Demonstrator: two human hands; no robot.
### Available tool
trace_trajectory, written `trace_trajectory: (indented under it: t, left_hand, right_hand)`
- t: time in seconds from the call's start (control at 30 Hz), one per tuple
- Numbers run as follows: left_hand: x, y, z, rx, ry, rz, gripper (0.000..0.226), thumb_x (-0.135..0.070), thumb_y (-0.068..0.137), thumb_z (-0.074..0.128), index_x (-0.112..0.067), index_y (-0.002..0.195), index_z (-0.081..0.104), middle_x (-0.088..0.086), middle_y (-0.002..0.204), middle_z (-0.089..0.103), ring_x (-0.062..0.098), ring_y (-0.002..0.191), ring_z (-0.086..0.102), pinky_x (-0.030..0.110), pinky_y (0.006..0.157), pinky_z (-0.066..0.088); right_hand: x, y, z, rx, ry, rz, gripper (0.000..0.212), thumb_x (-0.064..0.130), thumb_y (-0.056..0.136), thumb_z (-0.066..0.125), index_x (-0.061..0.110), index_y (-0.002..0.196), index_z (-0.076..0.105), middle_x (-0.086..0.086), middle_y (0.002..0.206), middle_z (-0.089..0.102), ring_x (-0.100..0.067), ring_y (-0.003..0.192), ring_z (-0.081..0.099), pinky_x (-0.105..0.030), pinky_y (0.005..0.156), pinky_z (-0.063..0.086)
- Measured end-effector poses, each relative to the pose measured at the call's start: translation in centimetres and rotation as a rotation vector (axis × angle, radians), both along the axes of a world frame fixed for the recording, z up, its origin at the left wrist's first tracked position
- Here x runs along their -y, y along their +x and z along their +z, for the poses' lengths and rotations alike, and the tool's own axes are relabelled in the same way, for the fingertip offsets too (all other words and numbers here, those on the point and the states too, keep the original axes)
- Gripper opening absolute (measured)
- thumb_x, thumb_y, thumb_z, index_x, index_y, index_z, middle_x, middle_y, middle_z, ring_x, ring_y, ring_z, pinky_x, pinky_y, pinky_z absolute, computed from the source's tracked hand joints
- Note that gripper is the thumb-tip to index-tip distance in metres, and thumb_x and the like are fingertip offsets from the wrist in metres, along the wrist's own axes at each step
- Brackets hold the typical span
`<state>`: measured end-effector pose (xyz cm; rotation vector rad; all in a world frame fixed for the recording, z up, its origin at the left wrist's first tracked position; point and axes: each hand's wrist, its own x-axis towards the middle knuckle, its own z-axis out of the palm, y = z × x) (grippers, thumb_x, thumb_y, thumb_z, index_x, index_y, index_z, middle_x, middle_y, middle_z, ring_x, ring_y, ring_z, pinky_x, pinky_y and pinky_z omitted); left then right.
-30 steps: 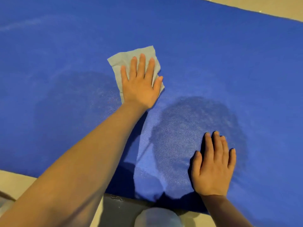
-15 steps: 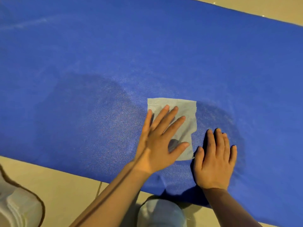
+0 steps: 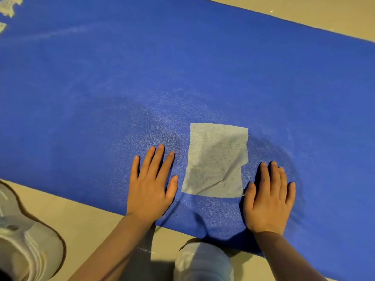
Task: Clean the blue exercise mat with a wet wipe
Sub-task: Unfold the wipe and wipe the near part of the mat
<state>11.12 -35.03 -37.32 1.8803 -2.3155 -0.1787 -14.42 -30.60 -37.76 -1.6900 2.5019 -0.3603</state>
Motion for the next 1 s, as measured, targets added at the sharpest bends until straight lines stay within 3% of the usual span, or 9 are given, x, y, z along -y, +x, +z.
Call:
trace_trajectory:
  t: [0.17, 0.3, 0.4, 0.5, 0.57, 0.67, 0.73, 0.83, 1.0]
  left_hand:
    - [0.0, 0.0, -0.1, -0.043, -0.013, 0.009, 0.054, -0.042, 0.096, 0.039, -0.013, 0.138, 0.056, 0.013, 0.15, 0.047, 0.031, 0.14, 0.04, 0.049, 0.116, 0.017]
    - [0.3, 0.1, -0.3, -0.056, -0.03, 0.019, 0.056, -0.043, 0.096, 0.037, -0.012, 0.138, 0.057, 0.014, 0.148, 0.048, 0.032, 0.139, 0.041, 0.05, 0.116, 0.019]
    - [0.2, 0.0, -0.4, -0.04, -0.097, 0.007, 0.052, -0.04, 0.096, 0.04, -0.01, 0.134, 0.06, 0.017, 0.144, 0.052, 0.035, 0.135, 0.047, 0.053, 0.112, 0.026]
    - [0.3, 0.0, -0.7, -0.035, -0.13, 0.006, 0.05, -0.037, 0.095, 0.042, -0.009, 0.132, 0.061, 0.018, 0.143, 0.053, 0.036, 0.133, 0.049, 0.055, 0.11, 0.029]
    - [0.2, 0.2, -0.8, -0.043, -0.135, 0.002, 0.049, -0.037, 0.095, 0.043, -0.01, 0.133, 0.06, 0.017, 0.143, 0.053, 0.037, 0.133, 0.049, 0.055, 0.11, 0.03]
    - [0.4, 0.3, -0.8, -0.07, -0.146, -0.001, 0.049, -0.037, 0.096, 0.044, -0.009, 0.132, 0.061, 0.017, 0.142, 0.054, 0.036, 0.133, 0.049, 0.055, 0.11, 0.03]
    - [0.3, 0.2, -0.9, -0.092, -0.15, 0.016, 0.049, -0.037, 0.096, 0.043, -0.009, 0.132, 0.062, 0.016, 0.142, 0.054, 0.034, 0.134, 0.047, 0.054, 0.111, 0.029]
    - [0.2, 0.2, -1.1, -0.108, -0.152, 0.034, 0.05, -0.038, 0.096, 0.043, -0.01, 0.133, 0.062, 0.015, 0.144, 0.053, 0.031, 0.135, 0.044, 0.052, 0.113, 0.027]
    - [0.1, 0.1, -1.0, -0.096, -0.141, 0.038, 0.052, -0.038, 0.097, 0.039, -0.011, 0.137, 0.059, 0.015, 0.146, 0.051, 0.033, 0.136, 0.046, 0.052, 0.114, 0.027]
  right_hand:
    - [0.1, -0.2, 0.6, 0.076, 0.047, 0.014, 0.059, 0.04, 0.096, 0.029, 0.011, 0.145, 0.045, -0.009, 0.155, 0.036, -0.024, 0.145, 0.026, -0.047, 0.12, 0.007]
    - [1.1, -0.1, 3.3, 0.367, 0.013, -0.043, 0.065, 0.05, 0.095, 0.028, 0.013, 0.146, 0.041, 0.001, 0.158, 0.028, -0.017, 0.148, 0.019, -0.049, 0.122, 0.007]
    - [4.5, 2.4, 5.3, 0.278, -0.1, 0.1, 0.06, 0.042, 0.098, 0.034, 0.008, 0.148, 0.038, -0.007, 0.159, 0.025, -0.021, 0.149, 0.015, -0.041, 0.122, 0.01]
    - [8.5, 6.8, 2.8, 0.207, 0.02, 0.264, 0.061, 0.041, 0.099, 0.029, 0.003, 0.146, 0.039, -0.014, 0.157, 0.03, -0.029, 0.147, 0.023, -0.047, 0.12, 0.018]
    - [9.0, 8.4, 0.6, 0.072, 0.08, 0.357, 0.065, 0.044, 0.101, 0.024, 0.0, 0.148, 0.036, -0.017, 0.157, 0.03, -0.031, 0.148, 0.022, -0.05, 0.119, 0.014]
    - [6.4, 4.4, -0.2, -0.006, 0.089, 0.487, 0.062, 0.045, 0.104, 0.021, 0.008, 0.152, 0.031, -0.009, 0.16, 0.025, -0.023, 0.15, 0.017, -0.046, 0.121, 0.009]
    - [2.8, -0.7, 0.2, -0.025, 0.14, 0.339, 0.064, 0.048, 0.102, 0.022, 0.011, 0.154, 0.026, -0.004, 0.162, 0.019, -0.021, 0.15, 0.014, -0.044, 0.122, 0.006]
    - [-1.6, -7.1, 1.1, -0.037, 0.24, -0.057, 0.073, 0.053, 0.097, 0.014, 0.009, 0.155, 0.021, -0.007, 0.163, 0.015, -0.024, 0.15, 0.013, -0.049, 0.121, 0.008]
    - [-1.6, -6.8, 1.0, -0.049, 0.216, -0.49, 0.088, 0.057, 0.09, 0.004, -0.003, 0.151, 0.025, -0.022, 0.158, 0.024, -0.036, 0.146, 0.021, -0.056, 0.116, 0.017]
